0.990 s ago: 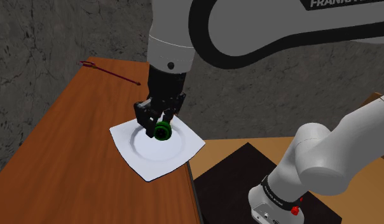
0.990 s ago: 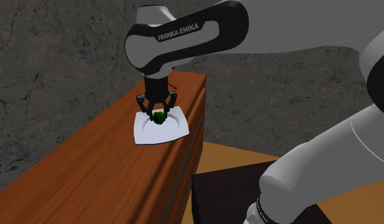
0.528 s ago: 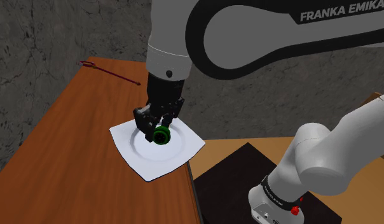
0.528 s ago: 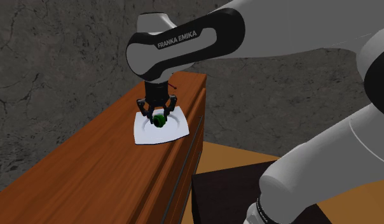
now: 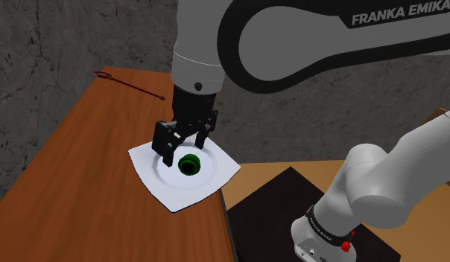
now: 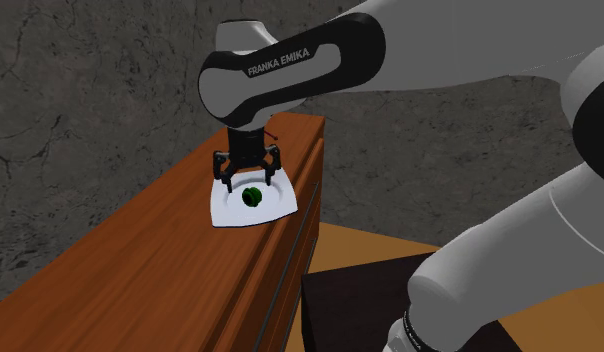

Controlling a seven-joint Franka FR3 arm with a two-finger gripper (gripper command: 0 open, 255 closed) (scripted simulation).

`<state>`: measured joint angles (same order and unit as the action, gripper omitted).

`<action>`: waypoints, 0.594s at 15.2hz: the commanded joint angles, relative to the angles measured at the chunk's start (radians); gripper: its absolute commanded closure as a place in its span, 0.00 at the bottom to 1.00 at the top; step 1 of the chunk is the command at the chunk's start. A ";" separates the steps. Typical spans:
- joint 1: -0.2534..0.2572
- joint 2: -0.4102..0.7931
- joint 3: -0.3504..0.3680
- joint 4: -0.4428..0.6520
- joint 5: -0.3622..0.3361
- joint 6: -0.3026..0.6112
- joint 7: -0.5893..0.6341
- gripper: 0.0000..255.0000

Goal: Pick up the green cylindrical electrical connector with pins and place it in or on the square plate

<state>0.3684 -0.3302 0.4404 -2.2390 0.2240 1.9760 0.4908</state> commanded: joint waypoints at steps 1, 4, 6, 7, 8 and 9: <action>-0.001 -0.008 -0.006 0.026 -0.001 -0.034 -0.001 0.00; -0.006 -0.024 -0.022 0.105 -0.006 -0.129 -0.001 0.00; -0.006 -0.024 -0.022 0.105 -0.006 -0.129 -0.001 0.00; -0.006 -0.024 -0.022 0.105 -0.006 -0.129 -0.001 0.00; -0.006 -0.024 -0.022 0.105 -0.006 -0.129 -0.001 0.00; -0.006 -0.024 -0.022 0.105 -0.006 -0.129 -0.001 0.00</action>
<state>0.3627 -0.3541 0.4186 -2.1347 0.2181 1.8476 0.4900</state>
